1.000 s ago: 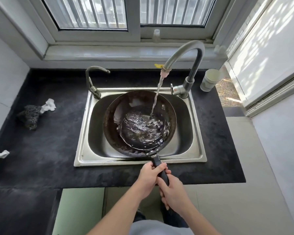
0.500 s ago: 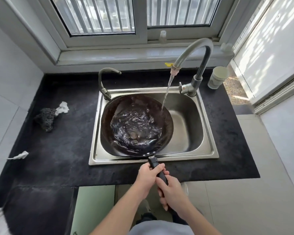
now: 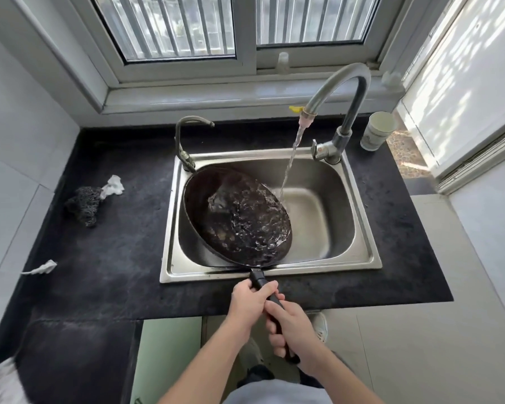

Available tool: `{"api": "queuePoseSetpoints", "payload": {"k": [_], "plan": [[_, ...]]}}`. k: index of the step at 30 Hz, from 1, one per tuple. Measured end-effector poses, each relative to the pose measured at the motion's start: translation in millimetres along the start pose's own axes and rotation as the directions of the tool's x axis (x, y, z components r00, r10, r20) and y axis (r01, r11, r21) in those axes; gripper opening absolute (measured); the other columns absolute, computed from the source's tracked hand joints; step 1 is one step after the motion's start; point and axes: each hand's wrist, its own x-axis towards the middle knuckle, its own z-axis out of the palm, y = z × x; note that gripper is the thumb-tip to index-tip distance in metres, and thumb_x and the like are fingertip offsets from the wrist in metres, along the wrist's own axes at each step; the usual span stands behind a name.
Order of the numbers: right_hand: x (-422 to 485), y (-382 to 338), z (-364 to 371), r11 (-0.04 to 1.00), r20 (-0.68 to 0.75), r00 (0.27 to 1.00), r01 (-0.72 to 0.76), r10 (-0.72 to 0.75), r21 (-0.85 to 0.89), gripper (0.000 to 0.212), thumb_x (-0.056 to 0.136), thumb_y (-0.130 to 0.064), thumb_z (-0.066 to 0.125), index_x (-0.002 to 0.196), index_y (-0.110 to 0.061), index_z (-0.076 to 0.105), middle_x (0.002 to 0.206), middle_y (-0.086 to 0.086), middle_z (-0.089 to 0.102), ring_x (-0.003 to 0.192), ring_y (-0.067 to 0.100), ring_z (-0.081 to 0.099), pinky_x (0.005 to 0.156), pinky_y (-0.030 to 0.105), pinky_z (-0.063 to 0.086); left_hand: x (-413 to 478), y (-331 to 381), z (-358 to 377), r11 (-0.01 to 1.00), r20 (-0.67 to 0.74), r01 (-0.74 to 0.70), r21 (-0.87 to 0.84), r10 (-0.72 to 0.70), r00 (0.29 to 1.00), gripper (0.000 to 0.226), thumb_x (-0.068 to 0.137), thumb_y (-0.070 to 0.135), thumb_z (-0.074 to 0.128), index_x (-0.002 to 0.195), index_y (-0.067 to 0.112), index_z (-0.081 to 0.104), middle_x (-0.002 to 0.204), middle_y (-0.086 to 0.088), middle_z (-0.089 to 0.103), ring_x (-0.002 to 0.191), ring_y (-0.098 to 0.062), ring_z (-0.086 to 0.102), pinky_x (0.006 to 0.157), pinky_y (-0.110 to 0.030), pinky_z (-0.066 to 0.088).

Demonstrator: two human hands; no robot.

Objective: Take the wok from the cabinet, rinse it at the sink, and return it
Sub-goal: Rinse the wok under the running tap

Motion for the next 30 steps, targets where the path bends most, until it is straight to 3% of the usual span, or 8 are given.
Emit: {"api": "queuePoseSetpoints", "payload": {"k": [3,8,16,21,25,28,30], "plan": [[1.6,-2.4,-1.5,0.998,-0.005,1.0,-0.017,0.018,0.06,0.021,0.104,-0.02,0.048,0.089,-0.007,0.052,0.054,0.002,0.05,0.034,0.01,0.036,0.03,0.018,0.03,-0.5,3.8,3.7,1.0,-0.009,0.001,-0.002,-0.001,1.0,0.021,0.09,0.013,0.069,0.094,-0.007,0.066,0.083,-0.018,0.077,0.072,-0.025,0.074,0.065,-0.03,0.057],[1.5,-2.9,-9.7,0.997,0.009,0.999,-0.034,0.034,0.069,0.021,0.105,-0.022,0.048,0.09,-0.008,0.05,0.055,0.002,0.05,0.035,0.01,0.035,0.031,0.018,0.03,-1.4,4.3,10.4,0.999,-0.03,0.003,0.043,-0.002,1.0,0.02,0.09,0.015,0.07,0.093,-0.005,0.069,0.08,-0.012,0.078,0.077,-0.026,0.076,0.071,-0.034,0.06],[2.3,-4.3,-21.3,0.998,0.035,0.999,-0.039,0.038,0.048,0.019,0.103,-0.023,0.05,0.092,-0.008,0.05,0.056,0.001,0.05,0.036,0.01,0.036,0.032,0.019,0.031,-2.4,6.8,20.7,1.0,-0.046,0.006,0.024,-0.005,0.999,0.012,0.088,0.011,0.071,0.083,0.0,0.068,0.079,-0.016,0.078,0.072,-0.025,0.074,0.067,-0.033,0.059],[-1.5,-8.1,-34.9,1.0,0.068,0.998,-0.004,0.006,-0.025,0.021,0.102,-0.023,0.052,0.084,-0.011,0.052,0.056,0.001,0.05,0.038,0.011,0.037,0.035,0.02,0.032,-6.5,9.5,29.9,0.991,0.013,0.075,-0.115,-0.074,0.997,0.018,0.09,0.008,0.069,0.099,-0.008,0.066,0.084,-0.019,0.074,0.071,-0.023,0.072,0.053,-0.027,0.055],[-2.6,-9.0,-45.4,0.993,0.099,0.994,0.053,-0.043,-0.106,0.019,0.102,-0.022,0.051,0.086,-0.011,0.055,0.057,0.0,0.05,0.038,0.012,0.039,0.035,0.021,0.035,-2.5,10.2,31.1,0.956,0.132,0.152,-0.25,-0.122,0.984,0.016,0.095,0.013,0.064,0.102,0.0,0.067,0.089,-0.01,0.077,0.078,-0.022,0.074,0.062,-0.031,0.058],[-3.1,-9.6,-50.1,0.985,0.098,0.993,0.075,-0.06,-0.157,0.019,0.101,-0.022,0.052,0.086,-0.011,0.056,0.057,0.0,0.051,0.038,0.012,0.04,0.034,0.021,0.036,-2.2,8.2,34.6,0.953,0.13,0.132,-0.272,-0.1,0.987,0.015,0.095,0.009,0.062,0.105,-0.002,0.066,0.095,-0.011,0.075,0.08,-0.023,0.075,0.05,-0.026,0.055],[-2.8,-9.1,-53.3,0.97,0.096,0.992,0.105,-0.086,-0.22,0.021,0.101,-0.021,0.052,0.084,-0.01,0.056,0.057,-0.001,0.052,0.037,0.013,0.043,0.034,0.022,0.038,-2.4,5.2,38.3,0.95,0.106,0.113,-0.29,-0.085,0.991,0.012,0.094,0.006,0.063,0.102,-0.003,0.066,0.094,-0.013,0.072,0.083,-0.024,0.075,0.051,-0.027,0.056]]}}
